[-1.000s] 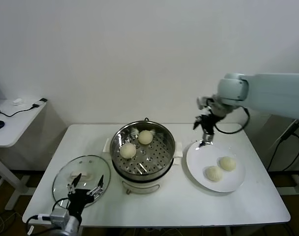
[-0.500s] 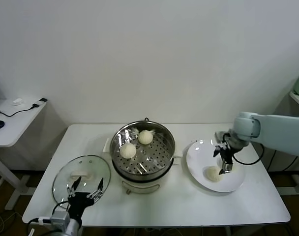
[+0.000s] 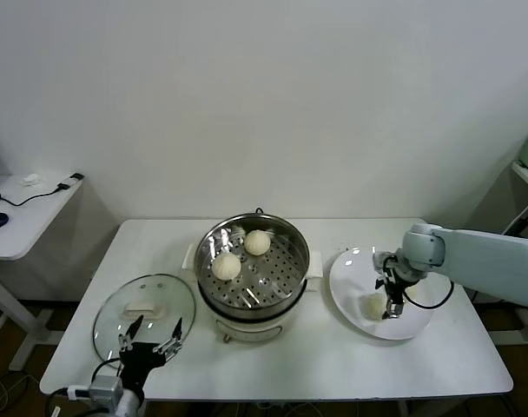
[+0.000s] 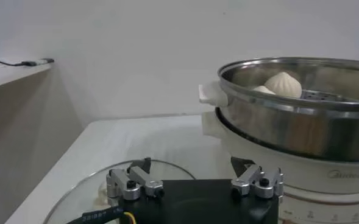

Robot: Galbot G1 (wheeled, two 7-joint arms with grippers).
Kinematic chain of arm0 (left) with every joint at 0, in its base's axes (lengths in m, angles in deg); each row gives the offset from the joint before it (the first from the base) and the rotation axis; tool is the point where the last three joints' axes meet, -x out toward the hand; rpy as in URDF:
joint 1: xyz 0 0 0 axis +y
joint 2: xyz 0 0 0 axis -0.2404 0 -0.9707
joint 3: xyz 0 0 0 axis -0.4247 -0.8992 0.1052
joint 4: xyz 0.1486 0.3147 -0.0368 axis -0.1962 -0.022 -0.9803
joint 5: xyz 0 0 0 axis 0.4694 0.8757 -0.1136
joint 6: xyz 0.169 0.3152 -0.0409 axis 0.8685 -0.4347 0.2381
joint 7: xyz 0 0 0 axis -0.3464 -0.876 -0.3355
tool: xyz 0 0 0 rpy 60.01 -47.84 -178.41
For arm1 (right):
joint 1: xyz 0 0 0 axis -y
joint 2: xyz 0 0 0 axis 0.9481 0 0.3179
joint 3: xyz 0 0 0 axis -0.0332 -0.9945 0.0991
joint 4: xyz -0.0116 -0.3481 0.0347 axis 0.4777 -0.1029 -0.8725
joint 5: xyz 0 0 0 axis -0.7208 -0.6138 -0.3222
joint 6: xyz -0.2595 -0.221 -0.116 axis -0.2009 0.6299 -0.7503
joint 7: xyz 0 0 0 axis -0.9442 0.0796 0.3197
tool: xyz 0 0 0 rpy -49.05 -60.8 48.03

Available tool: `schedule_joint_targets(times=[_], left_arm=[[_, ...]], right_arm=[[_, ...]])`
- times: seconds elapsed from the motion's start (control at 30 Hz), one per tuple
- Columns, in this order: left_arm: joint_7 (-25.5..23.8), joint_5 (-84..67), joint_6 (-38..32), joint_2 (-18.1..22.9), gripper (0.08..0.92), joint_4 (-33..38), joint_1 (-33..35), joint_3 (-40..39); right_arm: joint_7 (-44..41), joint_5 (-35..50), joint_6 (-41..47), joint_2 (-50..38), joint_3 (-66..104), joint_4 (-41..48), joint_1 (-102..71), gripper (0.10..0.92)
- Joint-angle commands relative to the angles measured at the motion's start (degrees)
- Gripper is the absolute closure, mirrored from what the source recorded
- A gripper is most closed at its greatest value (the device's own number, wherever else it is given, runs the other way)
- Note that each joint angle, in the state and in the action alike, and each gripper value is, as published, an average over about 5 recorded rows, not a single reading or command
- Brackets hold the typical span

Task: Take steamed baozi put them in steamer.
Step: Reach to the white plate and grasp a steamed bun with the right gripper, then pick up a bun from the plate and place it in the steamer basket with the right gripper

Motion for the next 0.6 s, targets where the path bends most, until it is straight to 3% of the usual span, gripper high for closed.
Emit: schedule_joint_targets(times=[0.03,0.33,0.6], left_arm=[[0.02,-0.02,0.06,-0.09,0.177,0.15,0.04,-0.04],[0.01,0.01,0.24,-0.08,0.177,1.25,0.36,0.04],[-0.02,0.07,0.39,-0.01,0.177,2.91,1.10,0.03]], right_arm=[[1.08,-1.24,1.39,0.08,2.97,1.37,-3.60,0.220],[-0.36,-0.01,1.09,-1.24,0.93,-2.11,2.77,0.397],[-9.64,2.89,-8.76,3.63,-11.25,-3.87,28.74,0.406]])
